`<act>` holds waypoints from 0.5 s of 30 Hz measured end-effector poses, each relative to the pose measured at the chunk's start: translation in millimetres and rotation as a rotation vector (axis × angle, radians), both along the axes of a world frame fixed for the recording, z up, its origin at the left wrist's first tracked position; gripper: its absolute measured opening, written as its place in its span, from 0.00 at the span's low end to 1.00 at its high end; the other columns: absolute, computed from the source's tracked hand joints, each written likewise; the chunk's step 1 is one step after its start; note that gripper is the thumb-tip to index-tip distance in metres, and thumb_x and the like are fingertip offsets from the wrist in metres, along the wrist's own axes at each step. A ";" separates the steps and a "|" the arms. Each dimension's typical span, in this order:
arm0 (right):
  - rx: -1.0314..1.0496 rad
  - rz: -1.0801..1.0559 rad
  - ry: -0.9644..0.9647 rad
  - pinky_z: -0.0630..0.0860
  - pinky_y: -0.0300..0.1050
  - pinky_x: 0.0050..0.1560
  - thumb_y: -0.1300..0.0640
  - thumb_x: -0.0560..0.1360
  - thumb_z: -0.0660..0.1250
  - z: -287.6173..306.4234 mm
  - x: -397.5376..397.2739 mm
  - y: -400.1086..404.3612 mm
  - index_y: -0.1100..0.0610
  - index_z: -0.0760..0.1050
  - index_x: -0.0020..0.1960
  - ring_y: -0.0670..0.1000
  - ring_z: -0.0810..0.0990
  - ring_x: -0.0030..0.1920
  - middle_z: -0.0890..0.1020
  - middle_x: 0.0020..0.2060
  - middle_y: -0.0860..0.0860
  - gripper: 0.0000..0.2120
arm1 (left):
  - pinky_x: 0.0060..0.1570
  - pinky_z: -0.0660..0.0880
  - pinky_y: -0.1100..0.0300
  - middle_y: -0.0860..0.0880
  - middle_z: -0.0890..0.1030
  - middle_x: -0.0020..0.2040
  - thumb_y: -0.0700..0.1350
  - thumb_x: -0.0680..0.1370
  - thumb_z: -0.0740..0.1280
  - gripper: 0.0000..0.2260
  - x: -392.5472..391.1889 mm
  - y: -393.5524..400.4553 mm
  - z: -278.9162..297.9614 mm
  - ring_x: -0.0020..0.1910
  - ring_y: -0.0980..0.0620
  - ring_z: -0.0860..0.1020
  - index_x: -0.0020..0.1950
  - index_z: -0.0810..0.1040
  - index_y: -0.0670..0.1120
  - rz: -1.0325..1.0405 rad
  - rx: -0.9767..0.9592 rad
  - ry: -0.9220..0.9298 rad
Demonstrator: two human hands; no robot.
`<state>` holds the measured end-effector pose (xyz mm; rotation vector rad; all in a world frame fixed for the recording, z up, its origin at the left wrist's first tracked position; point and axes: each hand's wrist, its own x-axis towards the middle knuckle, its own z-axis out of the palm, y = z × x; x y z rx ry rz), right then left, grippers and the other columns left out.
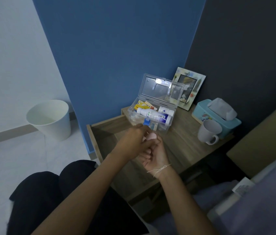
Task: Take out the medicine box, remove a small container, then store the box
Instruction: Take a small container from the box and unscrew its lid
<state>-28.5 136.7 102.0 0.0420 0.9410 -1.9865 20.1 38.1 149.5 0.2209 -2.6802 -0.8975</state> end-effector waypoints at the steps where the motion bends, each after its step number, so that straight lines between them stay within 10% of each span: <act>1: -0.006 0.001 0.001 0.58 0.34 0.19 0.38 0.77 0.57 -1.5 -0.1 0.0 0.52 0.77 0.31 0.43 0.62 0.18 0.64 0.19 0.47 0.25 | 0.41 0.65 0.68 0.47 0.79 0.54 0.57 0.73 0.68 0.20 0.1 0.3 -0.5 0.50 0.50 0.78 0.60 0.75 0.47 0.000 0.004 -0.015; 7: 0.015 -0.019 0.031 0.58 0.36 0.21 0.39 0.72 0.64 -6.9 -4.0 5.6 0.53 0.73 0.30 0.44 0.62 0.20 0.64 0.20 0.47 0.21 | 0.48 0.71 0.61 0.47 0.79 0.58 0.44 0.75 0.67 0.17 -0.3 -1.2 6.9 0.51 0.49 0.78 0.64 0.75 0.49 -0.149 0.015 -0.089; 15: -0.009 -0.006 0.049 0.63 0.36 0.20 0.38 0.70 0.66 -9.3 -14.7 11.0 0.52 0.80 0.39 0.44 0.63 0.21 0.68 0.23 0.47 0.17 | 0.44 0.70 0.61 0.48 0.78 0.57 0.58 0.72 0.70 0.23 -13.0 7.4 1.5 0.47 0.51 0.77 0.62 0.72 0.48 -0.051 0.029 -0.089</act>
